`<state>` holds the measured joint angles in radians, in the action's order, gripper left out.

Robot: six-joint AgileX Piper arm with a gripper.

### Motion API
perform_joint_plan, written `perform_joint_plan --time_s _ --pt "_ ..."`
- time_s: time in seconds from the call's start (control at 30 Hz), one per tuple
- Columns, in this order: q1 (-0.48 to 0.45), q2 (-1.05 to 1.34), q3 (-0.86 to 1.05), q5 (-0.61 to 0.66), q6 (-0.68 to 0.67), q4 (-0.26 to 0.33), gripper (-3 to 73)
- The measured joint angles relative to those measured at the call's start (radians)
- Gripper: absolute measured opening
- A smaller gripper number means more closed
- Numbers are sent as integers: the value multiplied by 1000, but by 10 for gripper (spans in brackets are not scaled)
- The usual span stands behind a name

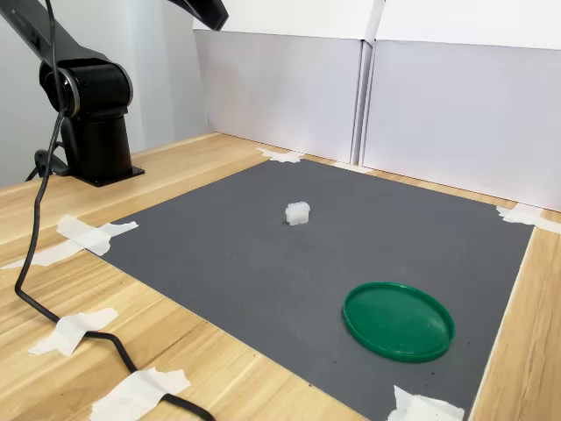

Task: Grasp a white terminal and put it on the green lid.

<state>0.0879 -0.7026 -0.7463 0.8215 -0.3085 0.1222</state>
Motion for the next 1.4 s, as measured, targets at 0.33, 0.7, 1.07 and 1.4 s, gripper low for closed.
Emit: perform_joint_plan --time_s 0.33,0.7,1.07,1.4 --pt "0 -271 -61 91 -396 -7 10" --pt "0 -492 -189 94 -598 29 414" --pt "0 -589 -335 238 -599 23 673" --pt "16 -682 -342 183 -624 -23 671"
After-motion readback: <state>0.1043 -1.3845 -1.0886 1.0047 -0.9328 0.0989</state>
